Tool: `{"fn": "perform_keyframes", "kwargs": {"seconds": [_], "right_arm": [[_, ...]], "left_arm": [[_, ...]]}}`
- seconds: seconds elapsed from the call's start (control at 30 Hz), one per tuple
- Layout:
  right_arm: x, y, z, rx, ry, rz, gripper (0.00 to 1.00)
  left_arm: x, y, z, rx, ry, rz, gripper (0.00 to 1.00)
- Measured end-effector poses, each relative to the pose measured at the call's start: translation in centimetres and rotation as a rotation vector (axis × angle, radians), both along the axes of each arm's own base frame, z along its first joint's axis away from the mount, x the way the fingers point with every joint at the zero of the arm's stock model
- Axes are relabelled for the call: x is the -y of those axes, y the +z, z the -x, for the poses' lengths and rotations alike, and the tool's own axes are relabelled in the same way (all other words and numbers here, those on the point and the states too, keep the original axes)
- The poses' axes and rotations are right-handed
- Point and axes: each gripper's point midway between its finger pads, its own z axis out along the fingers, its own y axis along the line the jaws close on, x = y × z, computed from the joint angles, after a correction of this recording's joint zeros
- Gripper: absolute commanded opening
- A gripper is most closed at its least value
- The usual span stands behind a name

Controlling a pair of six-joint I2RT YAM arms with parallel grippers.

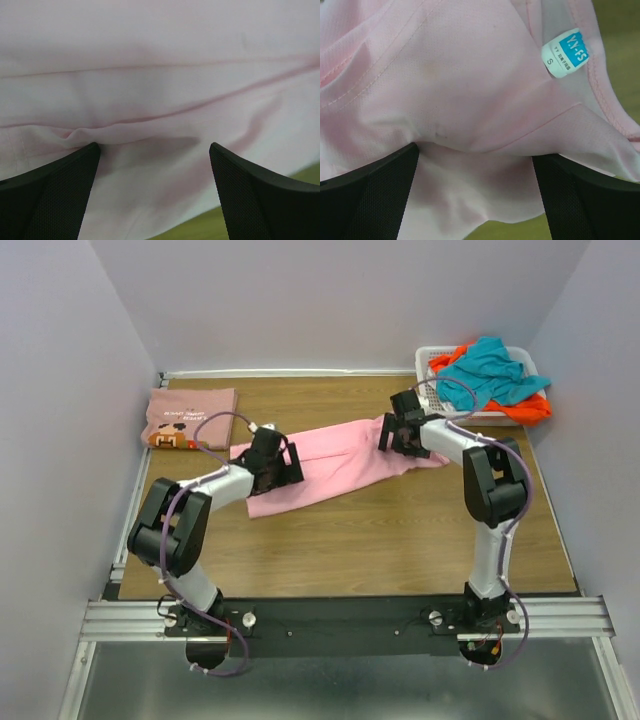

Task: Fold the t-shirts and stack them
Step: Fold the tshirt

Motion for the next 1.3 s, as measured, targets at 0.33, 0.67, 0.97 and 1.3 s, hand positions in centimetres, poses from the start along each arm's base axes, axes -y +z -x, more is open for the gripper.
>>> {"fn": "perform_keyframes", "kwargs": {"seconds": [0.33, 0.67, 0.97, 1.3], "right_arm": [[-7.4, 1.1, -13.7, 0.202, 0.309, -0.104, 1.0], [-14.3, 2.3, -19.5, 0.363, 0.546, -0.297, 1.0], [-14.8, 5.5, -17.2, 0.328, 0.577, -0.36, 1.0], [-8.8, 19.0, -2.5, 0.403, 0.427, -0.38, 1.0]], "left_arm": [[11.8, 0.5, 13.7, -0.062, -0.352, 0.193, 0.98], [20.5, 1.3, 19.0, -0.142, -0.609, 0.272, 0.98], [22.3, 7.2, 17.1, -0.039, -0.613, 0.243, 0.98], [12.6, 11.3, 17.4, 0.098, -0.332, 0.212, 0.98]]}}
